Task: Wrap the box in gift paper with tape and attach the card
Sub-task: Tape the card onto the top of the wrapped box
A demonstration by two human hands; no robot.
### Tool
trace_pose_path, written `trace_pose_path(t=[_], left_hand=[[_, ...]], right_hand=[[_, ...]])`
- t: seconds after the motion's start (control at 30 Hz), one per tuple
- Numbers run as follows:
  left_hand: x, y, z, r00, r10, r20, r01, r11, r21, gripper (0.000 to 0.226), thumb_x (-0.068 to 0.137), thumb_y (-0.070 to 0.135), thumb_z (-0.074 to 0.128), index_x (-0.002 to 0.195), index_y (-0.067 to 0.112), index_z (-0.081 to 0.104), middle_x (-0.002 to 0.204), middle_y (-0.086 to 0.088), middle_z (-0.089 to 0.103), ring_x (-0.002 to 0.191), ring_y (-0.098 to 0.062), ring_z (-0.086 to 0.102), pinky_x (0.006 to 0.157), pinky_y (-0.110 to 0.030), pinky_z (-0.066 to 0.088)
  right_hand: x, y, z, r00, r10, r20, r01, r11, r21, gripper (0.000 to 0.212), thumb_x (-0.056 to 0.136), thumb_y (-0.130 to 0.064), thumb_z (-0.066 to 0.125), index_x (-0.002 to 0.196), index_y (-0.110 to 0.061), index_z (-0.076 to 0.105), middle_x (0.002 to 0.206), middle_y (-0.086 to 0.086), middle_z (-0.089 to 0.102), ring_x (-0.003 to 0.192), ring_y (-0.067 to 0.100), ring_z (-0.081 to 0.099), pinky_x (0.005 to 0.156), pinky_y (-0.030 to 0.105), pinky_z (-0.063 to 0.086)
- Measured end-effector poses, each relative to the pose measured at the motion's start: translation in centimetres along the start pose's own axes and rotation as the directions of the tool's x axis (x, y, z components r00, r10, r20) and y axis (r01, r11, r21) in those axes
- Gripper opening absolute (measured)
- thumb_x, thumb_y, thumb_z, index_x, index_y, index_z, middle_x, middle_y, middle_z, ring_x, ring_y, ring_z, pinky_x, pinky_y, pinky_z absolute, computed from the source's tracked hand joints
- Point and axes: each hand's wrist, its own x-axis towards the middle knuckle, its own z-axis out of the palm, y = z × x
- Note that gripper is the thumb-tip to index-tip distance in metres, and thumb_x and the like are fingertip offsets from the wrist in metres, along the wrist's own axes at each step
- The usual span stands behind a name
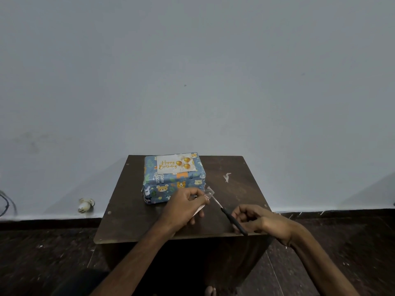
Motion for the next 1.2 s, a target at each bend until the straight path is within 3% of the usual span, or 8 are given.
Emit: trace_pose_path(t=[0.2, 0.57, 0.7, 0.87, 0.97, 1.03, 1.1, 1.2], left_hand=[[-0.2, 0.4, 0.2, 0.999, 0.005, 0.038, -0.006, 1.0, 0.031, 0.018, 0.093, 0.024, 0.063, 0.08, 0.014, 0.072, 0.059, -0.005, 0.066, 0.042, -0.018, 0.048, 0.042, -0.022, 0.034], [0.3, -0.2, -0.1, 0.998, -0.015, 0.063, 0.015, 1.0, 0.005, 0.019, 0.093, 0.027, 0.063, 0.08, 0.019, 0.074, 0.059, -0.003, 0.066, 0.056, -0.028, 0.054, 0.055, -0.035, 0.04], [0.2, 0.0, -0.2, 0.997, -0.009, 0.074, 0.009, 1.0, 0.001, 0.02, 0.094, 0.025, 0.062, 0.083, 0.013, 0.074, 0.058, -0.003, 0.064, 0.059, -0.027, 0.055, 0.051, -0.03, 0.042], [-0.2, 0.6, 0.0, 0.995, 0.003, 0.095, -0.005, 1.0, 0.022, 0.016, 0.093, 0.018, 0.064, 0.088, 0.005, 0.073, 0.056, -0.002, 0.063, 0.047, -0.013, 0.051, 0.044, -0.024, 0.042], [-0.4, 0.6, -0.1, 0.995, 0.007, 0.099, -0.009, 1.0, 0.023, 0.017, 0.093, 0.02, 0.065, 0.091, 0.006, 0.074, 0.057, -0.002, 0.063, 0.045, -0.015, 0.049, 0.044, -0.024, 0.04], [-0.3, 0.5, -0.2, 0.996, 0.008, 0.09, -0.01, 1.0, 0.028, 0.017, 0.093, 0.021, 0.065, 0.091, 0.007, 0.074, 0.058, -0.003, 0.064, 0.049, -0.019, 0.052, 0.044, -0.024, 0.041], [-0.3, 0.5, -0.1, 0.997, 0.001, 0.076, -0.003, 1.0, 0.024, 0.017, 0.094, 0.019, 0.064, 0.091, 0.005, 0.073, 0.058, -0.003, 0.063, 0.049, -0.018, 0.053, 0.044, -0.024, 0.041], [-0.4, 0.6, -0.1, 0.995, -0.008, 0.099, 0.006, 1.0, 0.018, 0.016, 0.093, 0.017, 0.065, 0.092, 0.003, 0.072, 0.059, -0.002, 0.063, 0.055, -0.017, 0.056, 0.044, -0.023, 0.043]], right_hand=[[0.9, -0.6, 0.7, 0.999, -0.039, 0.006, 0.039, 0.999, 0.031, 0.022, 0.08, -0.011, 0.064, 0.1, -0.006, 0.063, 0.083, 0.004, 0.07, 0.074, 0.011, 0.062, 0.068, 0.018, 0.047], [1.3, -0.2, -0.4, 0.982, -0.106, -0.154, 0.114, 0.992, 0.044, 0.024, 0.07, -0.007, 0.066, 0.089, 0.008, 0.069, 0.063, 0.015, 0.068, 0.054, 0.014, 0.061, 0.057, 0.018, 0.045], [1.7, 0.3, -0.5, 0.969, -0.122, -0.213, 0.138, 0.989, 0.06, 0.019, 0.069, -0.005, 0.067, 0.086, 0.003, 0.07, 0.064, 0.016, 0.068, 0.053, 0.014, 0.06, 0.057, 0.02, 0.045], [1.4, 0.8, -0.2, 0.994, -0.11, -0.008, 0.11, 0.991, 0.08, 0.016, 0.075, -0.003, 0.063, 0.09, -0.002, 0.064, 0.069, 0.015, 0.064, 0.061, 0.016, 0.057, 0.061, 0.022, 0.04], [2.1, 1.0, 0.0, 0.985, -0.102, 0.137, 0.085, 0.988, 0.126, 0.023, 0.076, -0.016, 0.065, 0.095, -0.004, 0.059, 0.076, 0.017, 0.06, 0.065, 0.019, 0.048, 0.059, 0.036, 0.021], [2.4, 0.9, 0.4, 0.979, -0.105, 0.175, 0.079, 0.985, 0.152, 0.026, 0.08, -0.023, 0.067, 0.095, -0.006, 0.057, 0.075, 0.015, 0.058, 0.061, 0.014, 0.046, 0.056, 0.034, 0.02], [2.5, 0.5, 1.0, 0.985, -0.119, 0.128, 0.099, 0.984, 0.15, 0.019, 0.085, -0.021, 0.068, 0.091, -0.006, 0.057, 0.068, 0.012, 0.056, 0.058, 0.014, 0.047, 0.056, 0.027, 0.028], [2.3, -0.1, 1.2, 0.978, -0.179, -0.107, 0.194, 0.969, 0.153, 0.014, 0.085, -0.014, 0.068, 0.079, -0.008, 0.057, 0.059, 0.01, 0.055, 0.049, 0.014, 0.048, 0.055, 0.024, 0.037]])
